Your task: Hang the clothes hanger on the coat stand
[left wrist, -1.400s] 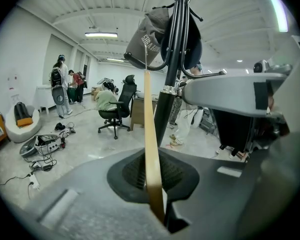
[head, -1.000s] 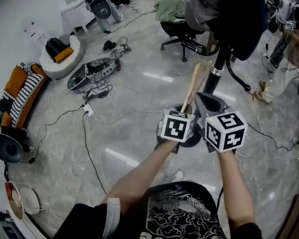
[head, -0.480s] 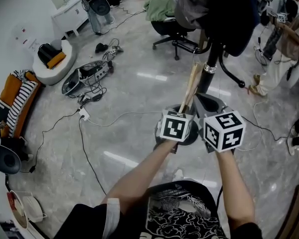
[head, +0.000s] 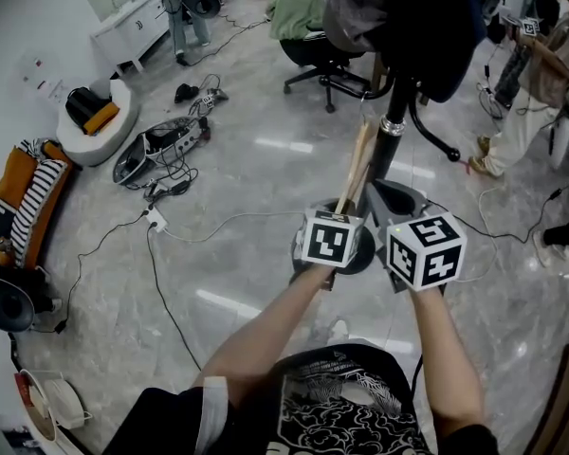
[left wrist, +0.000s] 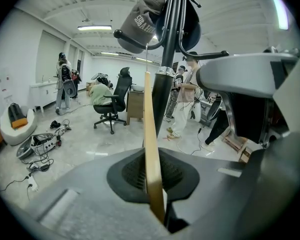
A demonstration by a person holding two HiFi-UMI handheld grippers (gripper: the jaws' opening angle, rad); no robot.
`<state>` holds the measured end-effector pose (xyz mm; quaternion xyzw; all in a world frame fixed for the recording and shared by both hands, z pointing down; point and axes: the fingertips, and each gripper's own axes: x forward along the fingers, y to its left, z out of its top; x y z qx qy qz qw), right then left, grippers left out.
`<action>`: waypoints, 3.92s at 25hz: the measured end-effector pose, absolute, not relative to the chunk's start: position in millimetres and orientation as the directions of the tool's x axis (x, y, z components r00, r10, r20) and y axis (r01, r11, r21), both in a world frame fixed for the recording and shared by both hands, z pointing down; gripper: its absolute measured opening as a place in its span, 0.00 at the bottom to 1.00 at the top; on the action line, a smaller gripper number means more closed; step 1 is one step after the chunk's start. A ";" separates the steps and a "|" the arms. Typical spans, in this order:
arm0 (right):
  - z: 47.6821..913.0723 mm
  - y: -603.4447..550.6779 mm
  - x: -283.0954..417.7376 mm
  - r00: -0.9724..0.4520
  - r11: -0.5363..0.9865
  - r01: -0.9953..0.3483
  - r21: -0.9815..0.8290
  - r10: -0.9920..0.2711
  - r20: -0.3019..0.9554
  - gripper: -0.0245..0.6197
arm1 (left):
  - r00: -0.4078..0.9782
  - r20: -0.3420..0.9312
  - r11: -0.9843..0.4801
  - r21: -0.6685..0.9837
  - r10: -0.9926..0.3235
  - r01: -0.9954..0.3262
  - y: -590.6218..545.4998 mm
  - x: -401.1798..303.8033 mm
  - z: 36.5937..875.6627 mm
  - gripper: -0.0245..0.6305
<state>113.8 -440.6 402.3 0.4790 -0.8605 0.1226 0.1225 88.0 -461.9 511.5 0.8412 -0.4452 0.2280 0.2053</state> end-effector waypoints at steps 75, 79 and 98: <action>380.4 -360.1 93.8 -0.485 0.472 -0.874 -0.118 -0.829 0.277 0.04 | 0.621 0.333 -0.630 0.095 -0.709 -0.770 -381.0 61.1 397.0 0.19; 375.5 -353.7 91.9 -0.482 0.469 -0.876 -0.113 -0.833 0.274 0.04 | 0.612 0.325 -0.625 0.077 -0.721 -0.777 -374.7 57.9 390.3 0.13; 373.3 -319.9 92.9 -0.468 0.460 -0.883 -0.096 -0.844 0.263 0.04 | 0.673 0.315 -0.691 0.066 -0.670 -0.719 -336.1 75.7 385.2 0.05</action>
